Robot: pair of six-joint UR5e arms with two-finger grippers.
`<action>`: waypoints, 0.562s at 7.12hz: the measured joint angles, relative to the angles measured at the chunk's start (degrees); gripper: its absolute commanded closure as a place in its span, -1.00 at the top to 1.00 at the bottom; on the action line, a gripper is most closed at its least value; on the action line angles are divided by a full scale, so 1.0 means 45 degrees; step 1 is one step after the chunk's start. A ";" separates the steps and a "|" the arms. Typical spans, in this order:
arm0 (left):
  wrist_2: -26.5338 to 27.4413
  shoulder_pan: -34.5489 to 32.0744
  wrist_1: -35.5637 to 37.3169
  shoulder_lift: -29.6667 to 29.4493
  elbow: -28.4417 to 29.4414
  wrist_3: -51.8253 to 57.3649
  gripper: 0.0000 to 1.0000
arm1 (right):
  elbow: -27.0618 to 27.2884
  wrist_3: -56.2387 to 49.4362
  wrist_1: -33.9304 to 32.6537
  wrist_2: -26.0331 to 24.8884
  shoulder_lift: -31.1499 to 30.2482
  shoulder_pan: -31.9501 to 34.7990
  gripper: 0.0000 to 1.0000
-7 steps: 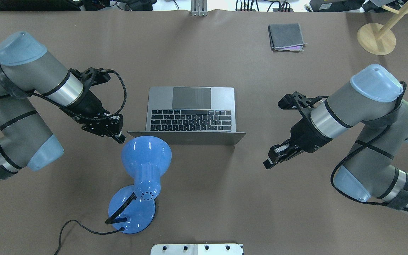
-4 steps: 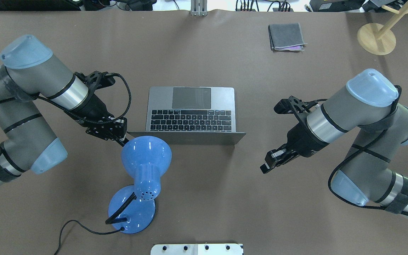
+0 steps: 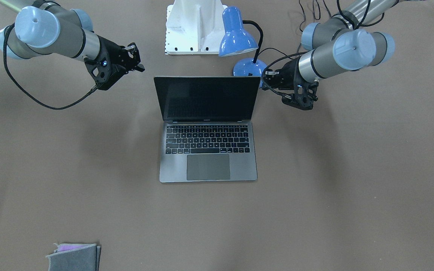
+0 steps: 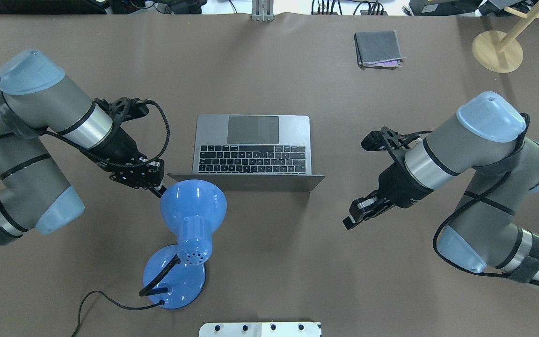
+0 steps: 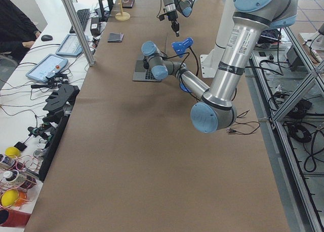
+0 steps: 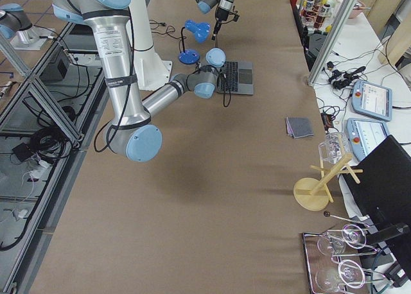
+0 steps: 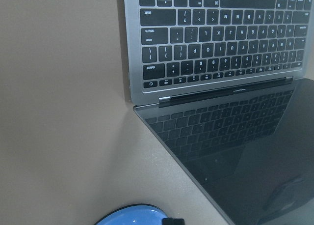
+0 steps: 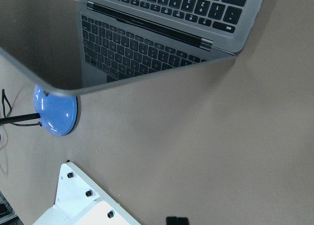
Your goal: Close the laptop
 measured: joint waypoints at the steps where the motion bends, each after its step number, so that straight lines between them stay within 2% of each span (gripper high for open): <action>1: -0.0001 0.0016 -0.0003 0.0192 -0.0192 0.0001 -1.00 | 0.0001 0.0004 0.0000 -0.0001 0.0000 0.0003 -1.00; 4: 0.0003 0.0270 0.0005 0.0343 -0.0457 -0.0060 -1.00 | -0.0068 0.0001 -0.0004 -0.0032 0.0176 -0.0026 -1.00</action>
